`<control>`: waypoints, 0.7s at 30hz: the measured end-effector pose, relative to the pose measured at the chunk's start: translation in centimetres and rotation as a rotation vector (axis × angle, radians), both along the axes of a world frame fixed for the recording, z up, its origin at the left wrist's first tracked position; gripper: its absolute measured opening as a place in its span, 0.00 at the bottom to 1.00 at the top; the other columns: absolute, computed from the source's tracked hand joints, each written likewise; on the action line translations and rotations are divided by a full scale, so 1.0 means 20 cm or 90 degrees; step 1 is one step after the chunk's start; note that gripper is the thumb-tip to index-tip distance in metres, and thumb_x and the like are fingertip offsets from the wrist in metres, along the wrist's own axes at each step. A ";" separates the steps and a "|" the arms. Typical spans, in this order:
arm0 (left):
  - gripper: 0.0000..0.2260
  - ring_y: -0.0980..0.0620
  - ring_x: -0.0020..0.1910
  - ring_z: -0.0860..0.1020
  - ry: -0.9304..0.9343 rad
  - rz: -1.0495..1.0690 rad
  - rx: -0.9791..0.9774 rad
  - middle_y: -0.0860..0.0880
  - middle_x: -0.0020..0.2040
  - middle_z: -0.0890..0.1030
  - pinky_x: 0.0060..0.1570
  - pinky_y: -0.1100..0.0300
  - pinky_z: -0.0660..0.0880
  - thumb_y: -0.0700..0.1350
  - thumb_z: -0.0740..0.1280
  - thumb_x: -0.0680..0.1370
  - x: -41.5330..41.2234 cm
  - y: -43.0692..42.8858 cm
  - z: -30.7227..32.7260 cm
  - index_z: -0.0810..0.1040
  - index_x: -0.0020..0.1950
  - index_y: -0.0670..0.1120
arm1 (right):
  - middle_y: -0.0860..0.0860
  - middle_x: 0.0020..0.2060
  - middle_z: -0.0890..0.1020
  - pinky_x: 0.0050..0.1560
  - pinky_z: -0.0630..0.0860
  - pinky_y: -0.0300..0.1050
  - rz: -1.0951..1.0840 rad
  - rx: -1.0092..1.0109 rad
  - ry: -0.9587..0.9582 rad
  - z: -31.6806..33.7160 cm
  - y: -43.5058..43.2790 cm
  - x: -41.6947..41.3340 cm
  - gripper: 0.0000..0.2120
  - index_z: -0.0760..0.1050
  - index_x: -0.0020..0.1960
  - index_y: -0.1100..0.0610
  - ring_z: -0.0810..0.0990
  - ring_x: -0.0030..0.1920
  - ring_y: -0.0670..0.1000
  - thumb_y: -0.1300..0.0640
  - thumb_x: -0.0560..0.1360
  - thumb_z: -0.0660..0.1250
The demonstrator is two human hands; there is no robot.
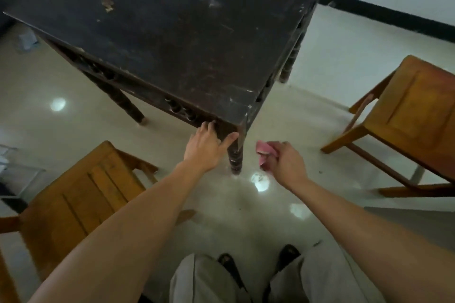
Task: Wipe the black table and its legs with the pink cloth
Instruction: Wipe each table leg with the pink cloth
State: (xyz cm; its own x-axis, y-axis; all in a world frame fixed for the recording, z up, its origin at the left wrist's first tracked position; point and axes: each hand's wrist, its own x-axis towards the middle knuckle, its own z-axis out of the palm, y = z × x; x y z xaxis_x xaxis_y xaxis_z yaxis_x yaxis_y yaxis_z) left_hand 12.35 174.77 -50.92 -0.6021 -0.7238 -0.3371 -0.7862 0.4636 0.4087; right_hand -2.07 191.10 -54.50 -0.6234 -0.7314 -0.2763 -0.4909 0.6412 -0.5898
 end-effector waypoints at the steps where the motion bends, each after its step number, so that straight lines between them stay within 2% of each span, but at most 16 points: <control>1: 0.29 0.43 0.62 0.73 0.015 -0.009 -0.015 0.46 0.66 0.72 0.61 0.48 0.71 0.66 0.53 0.78 0.01 -0.01 -0.07 0.68 0.70 0.47 | 0.52 0.46 0.76 0.43 0.69 0.43 -0.026 -0.062 0.006 -0.03 -0.05 0.00 0.18 0.78 0.61 0.50 0.77 0.44 0.54 0.54 0.73 0.60; 3: 0.25 0.44 0.64 0.71 0.049 -0.039 -0.076 0.46 0.66 0.72 0.61 0.48 0.69 0.62 0.52 0.80 0.04 -0.03 -0.19 0.69 0.69 0.48 | 0.51 0.47 0.77 0.44 0.68 0.42 -0.068 -0.181 0.012 -0.10 -0.15 0.03 0.18 0.77 0.61 0.51 0.75 0.44 0.50 0.54 0.73 0.60; 6: 0.27 0.44 0.62 0.70 0.095 -0.090 -0.193 0.45 0.62 0.74 0.61 0.50 0.67 0.63 0.48 0.80 0.04 -0.10 -0.31 0.71 0.68 0.48 | 0.51 0.49 0.78 0.43 0.71 0.42 -0.053 -0.298 0.037 -0.26 -0.22 0.14 0.11 0.77 0.55 0.53 0.77 0.43 0.50 0.60 0.74 0.64; 7: 0.28 0.44 0.62 0.70 0.101 -0.103 -0.224 0.44 0.61 0.74 0.63 0.50 0.65 0.64 0.47 0.79 0.04 -0.12 -0.34 0.72 0.68 0.48 | 0.50 0.49 0.78 0.42 0.73 0.43 -0.004 -0.276 0.052 -0.34 -0.21 0.17 0.09 0.77 0.52 0.52 0.79 0.42 0.50 0.60 0.74 0.64; 9: 0.31 0.44 0.64 0.69 0.105 -0.130 -0.266 0.45 0.62 0.75 0.67 0.51 0.62 0.65 0.44 0.79 0.05 -0.16 -0.40 0.73 0.68 0.48 | 0.49 0.50 0.77 0.43 0.76 0.44 0.101 -0.128 0.065 -0.52 -0.15 0.20 0.07 0.78 0.48 0.50 0.80 0.42 0.52 0.58 0.76 0.62; 11: 0.33 0.44 0.68 0.67 0.118 -0.152 -0.276 0.45 0.66 0.74 0.69 0.50 0.60 0.66 0.42 0.79 0.06 -0.19 -0.45 0.73 0.68 0.48 | 0.48 0.51 0.76 0.45 0.77 0.46 0.084 -0.042 0.074 -0.63 -0.09 0.16 0.07 0.79 0.48 0.50 0.81 0.42 0.52 0.55 0.78 0.61; 13: 0.34 0.45 0.71 0.65 0.133 -0.168 -0.265 0.46 0.70 0.71 0.71 0.49 0.60 0.67 0.40 0.78 0.07 -0.22 -0.48 0.73 0.68 0.49 | 0.46 0.49 0.77 0.42 0.79 0.47 -0.022 -0.151 0.085 -0.63 -0.08 0.10 0.06 0.79 0.49 0.50 0.81 0.39 0.49 0.56 0.76 0.63; 16: 0.34 0.45 0.74 0.62 0.169 -0.187 -0.260 0.45 0.73 0.67 0.72 0.47 0.59 0.67 0.40 0.78 0.06 -0.26 -0.51 0.71 0.71 0.51 | 0.47 0.44 0.76 0.36 0.72 0.39 -0.083 -0.399 0.164 -0.54 -0.13 0.05 0.07 0.80 0.47 0.55 0.76 0.38 0.46 0.55 0.72 0.64; 18: 0.34 0.44 0.71 0.66 0.227 -0.194 -0.271 0.44 0.70 0.72 0.71 0.46 0.61 0.67 0.40 0.79 0.04 -0.28 -0.54 0.74 0.68 0.49 | 0.50 0.45 0.77 0.36 0.71 0.39 -0.053 -0.484 0.193 -0.52 -0.21 0.06 0.11 0.80 0.48 0.56 0.74 0.39 0.46 0.53 0.71 0.62; 21: 0.35 0.43 0.60 0.74 0.319 -0.183 -0.368 0.43 0.56 0.79 0.63 0.49 0.65 0.64 0.41 0.80 0.00 -0.29 -0.64 0.80 0.57 0.43 | 0.49 0.45 0.76 0.34 0.74 0.41 0.034 -0.488 0.239 -0.72 -0.27 0.11 0.05 0.79 0.46 0.55 0.74 0.37 0.46 0.56 0.73 0.66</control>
